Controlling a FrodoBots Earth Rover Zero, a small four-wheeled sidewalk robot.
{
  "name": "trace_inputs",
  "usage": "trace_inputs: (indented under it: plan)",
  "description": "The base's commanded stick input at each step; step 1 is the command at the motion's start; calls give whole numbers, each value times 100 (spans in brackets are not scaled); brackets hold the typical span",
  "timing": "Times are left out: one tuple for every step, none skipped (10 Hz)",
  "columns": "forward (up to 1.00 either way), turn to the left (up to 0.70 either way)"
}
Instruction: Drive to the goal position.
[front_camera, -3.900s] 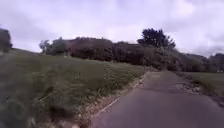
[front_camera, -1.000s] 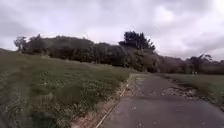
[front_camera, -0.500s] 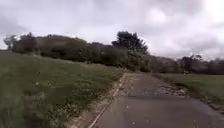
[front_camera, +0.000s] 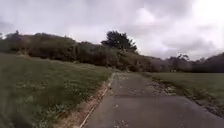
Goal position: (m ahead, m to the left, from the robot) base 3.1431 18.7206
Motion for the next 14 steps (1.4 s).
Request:
trace_inputs:
  plan:
    - [0,0]
    - [0,0]
    - [17,0]
    - [48,0]
    - [70,0]
    - [70,0]
    - [70,-8]
    - [70,-11]
    - [70,-14]
    - [70,-14]
    - [70,-14]
    - [70,-14]
    - [70,-14]
    - [70,-14]
